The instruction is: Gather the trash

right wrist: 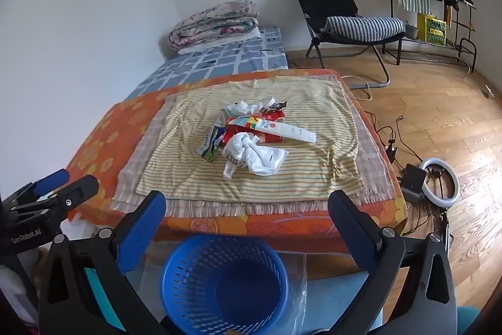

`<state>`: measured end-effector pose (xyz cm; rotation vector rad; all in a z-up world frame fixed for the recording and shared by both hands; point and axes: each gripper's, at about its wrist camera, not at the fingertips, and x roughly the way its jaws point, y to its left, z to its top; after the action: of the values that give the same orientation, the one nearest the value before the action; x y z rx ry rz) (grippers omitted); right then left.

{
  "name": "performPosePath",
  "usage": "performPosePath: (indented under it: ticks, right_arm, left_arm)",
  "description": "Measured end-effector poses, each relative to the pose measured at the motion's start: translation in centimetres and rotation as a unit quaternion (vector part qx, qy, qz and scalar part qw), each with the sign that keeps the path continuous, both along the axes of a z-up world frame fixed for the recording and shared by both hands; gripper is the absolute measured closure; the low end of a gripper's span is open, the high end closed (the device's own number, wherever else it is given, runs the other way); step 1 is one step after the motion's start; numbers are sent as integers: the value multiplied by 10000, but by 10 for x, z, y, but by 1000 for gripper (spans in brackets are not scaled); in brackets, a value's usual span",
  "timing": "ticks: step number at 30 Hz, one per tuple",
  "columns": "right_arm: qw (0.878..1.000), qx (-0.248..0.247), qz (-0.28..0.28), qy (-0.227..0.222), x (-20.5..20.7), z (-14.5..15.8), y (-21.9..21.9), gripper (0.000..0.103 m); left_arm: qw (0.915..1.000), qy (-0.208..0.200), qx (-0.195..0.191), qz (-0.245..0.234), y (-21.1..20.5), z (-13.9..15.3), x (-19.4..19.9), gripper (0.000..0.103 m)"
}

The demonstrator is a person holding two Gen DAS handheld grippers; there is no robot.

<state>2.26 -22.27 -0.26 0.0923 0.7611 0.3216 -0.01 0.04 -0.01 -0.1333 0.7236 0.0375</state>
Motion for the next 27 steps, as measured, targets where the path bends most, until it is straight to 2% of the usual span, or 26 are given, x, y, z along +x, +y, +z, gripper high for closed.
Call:
performPosePath:
  ticks: [5, 10, 13, 27]
  right_arm:
    - [9999, -114, 38, -73, -6, 3, 3, 0]
    - [9998, -99, 95, -128, -20, 11, 13, 1]
    - [9999, -50, 111, -82, -17, 9, 11, 0]
    - [9998, -18, 179, -95, -19, 12, 14, 0]
  left_arm:
    - [10000, 40, -55, -39, 2, -1, 2, 2]
    - [9999, 45, -55, -125, 9, 11, 4, 2]
    - [9999, -40, 94, -69, -3, 7, -3, 2]
    - [9998, -132, 138, -78, -9, 8, -8, 2]
